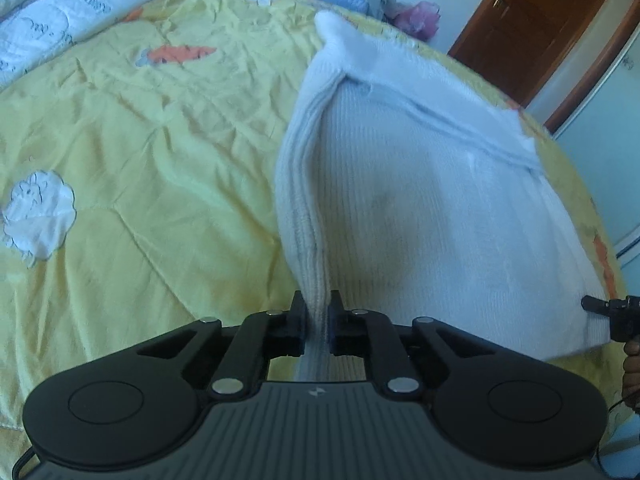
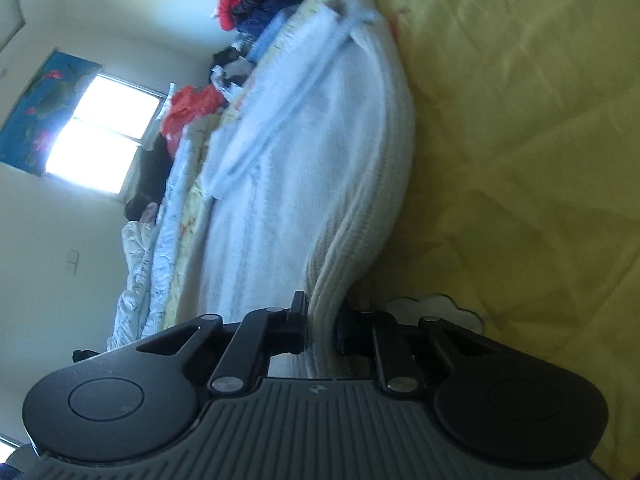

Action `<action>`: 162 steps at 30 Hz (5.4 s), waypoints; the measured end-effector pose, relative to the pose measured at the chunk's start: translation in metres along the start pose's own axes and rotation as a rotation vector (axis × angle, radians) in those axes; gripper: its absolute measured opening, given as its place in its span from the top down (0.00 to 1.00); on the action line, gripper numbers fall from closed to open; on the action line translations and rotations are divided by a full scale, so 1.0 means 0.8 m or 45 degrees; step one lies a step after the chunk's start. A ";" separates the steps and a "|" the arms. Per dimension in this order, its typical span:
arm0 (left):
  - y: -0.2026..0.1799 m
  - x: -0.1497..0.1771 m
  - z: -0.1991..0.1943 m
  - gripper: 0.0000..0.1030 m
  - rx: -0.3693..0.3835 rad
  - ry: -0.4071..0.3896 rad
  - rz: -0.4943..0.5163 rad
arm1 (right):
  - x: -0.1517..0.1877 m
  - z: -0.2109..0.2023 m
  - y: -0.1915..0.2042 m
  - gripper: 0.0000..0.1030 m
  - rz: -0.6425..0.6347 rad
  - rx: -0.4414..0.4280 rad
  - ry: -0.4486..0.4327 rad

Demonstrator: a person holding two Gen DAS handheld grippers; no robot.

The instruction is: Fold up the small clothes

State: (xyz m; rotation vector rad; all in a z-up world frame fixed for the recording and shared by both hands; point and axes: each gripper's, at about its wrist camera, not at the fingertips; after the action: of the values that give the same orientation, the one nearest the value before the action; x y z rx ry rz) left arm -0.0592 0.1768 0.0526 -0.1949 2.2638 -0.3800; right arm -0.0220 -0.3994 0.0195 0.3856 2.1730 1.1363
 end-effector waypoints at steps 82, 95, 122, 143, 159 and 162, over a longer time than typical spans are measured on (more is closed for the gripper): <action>-0.045 -0.188 0.237 0.74 -0.160 -0.368 -0.406 | -0.171 0.178 0.004 0.70 0.025 0.364 -0.597; -0.027 -0.065 0.039 0.76 0.056 -0.216 -0.242 | -0.047 -0.034 0.027 0.74 -0.017 0.157 -0.462; -0.088 -0.125 0.160 0.54 -0.214 -0.202 0.413 | -0.137 0.131 0.078 0.61 -0.916 0.453 -0.207; -0.120 -0.120 0.163 0.83 -0.366 -0.420 0.552 | -0.143 0.089 0.051 0.58 -0.686 0.501 -0.469; -0.131 -0.105 0.237 0.79 -0.290 -0.345 0.532 | -0.086 0.186 0.090 0.23 -1.006 0.582 -0.298; -0.125 -0.107 0.240 0.78 -0.279 -0.349 0.503 | -0.107 0.200 0.080 0.16 -0.954 0.595 -0.276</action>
State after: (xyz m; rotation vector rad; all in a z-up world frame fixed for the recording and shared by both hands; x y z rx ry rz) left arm 0.1432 0.0651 0.0272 0.0858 2.0079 0.0991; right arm 0.1462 -0.3076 0.0399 -0.1197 2.0817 0.1686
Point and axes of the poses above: each gripper's, at about its wrist camera, not at the fingertips, and z roughly the way its jaws point, y to its left, x to its underside, and after that the axes turned 15 degrees about -y, right-handed
